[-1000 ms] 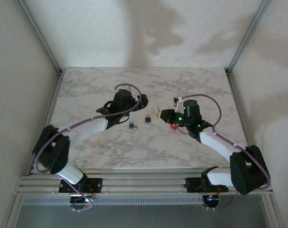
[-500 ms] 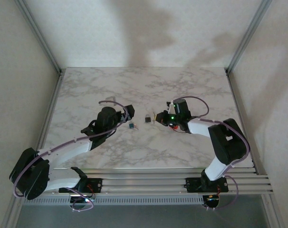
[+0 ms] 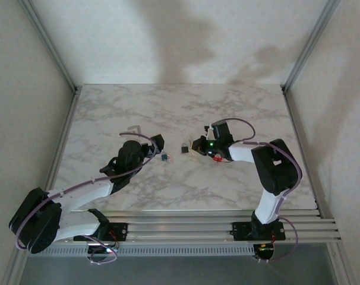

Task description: Lock with the key

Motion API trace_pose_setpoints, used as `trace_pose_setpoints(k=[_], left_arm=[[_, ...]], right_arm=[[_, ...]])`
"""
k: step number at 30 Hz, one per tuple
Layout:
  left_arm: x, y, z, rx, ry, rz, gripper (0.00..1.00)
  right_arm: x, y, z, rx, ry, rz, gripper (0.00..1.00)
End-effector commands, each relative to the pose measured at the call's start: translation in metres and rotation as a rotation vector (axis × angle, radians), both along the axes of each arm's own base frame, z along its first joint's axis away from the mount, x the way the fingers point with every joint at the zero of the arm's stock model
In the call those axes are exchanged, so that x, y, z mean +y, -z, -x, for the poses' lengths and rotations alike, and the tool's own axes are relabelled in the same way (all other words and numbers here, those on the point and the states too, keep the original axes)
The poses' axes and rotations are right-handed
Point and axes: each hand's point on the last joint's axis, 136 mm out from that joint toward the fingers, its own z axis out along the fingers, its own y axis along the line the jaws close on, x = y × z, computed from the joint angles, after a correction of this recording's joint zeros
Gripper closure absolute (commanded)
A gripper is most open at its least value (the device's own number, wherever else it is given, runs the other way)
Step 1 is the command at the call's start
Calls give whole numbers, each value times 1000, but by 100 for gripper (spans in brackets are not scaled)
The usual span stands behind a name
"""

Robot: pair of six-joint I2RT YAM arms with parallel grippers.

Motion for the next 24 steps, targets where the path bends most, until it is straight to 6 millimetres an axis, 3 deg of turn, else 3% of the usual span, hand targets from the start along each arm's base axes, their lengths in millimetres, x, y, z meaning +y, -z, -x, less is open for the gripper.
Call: trace_pose_setpoints(k=[1, 24], left_arm=[[1, -9, 0, -34, -7, 13, 0], [2, -5, 0, -20, -12, -2, 0]], right_arm=[[2, 6, -2, 10, -11, 35, 100], [1, 21, -3, 87, -16, 95, 100]])
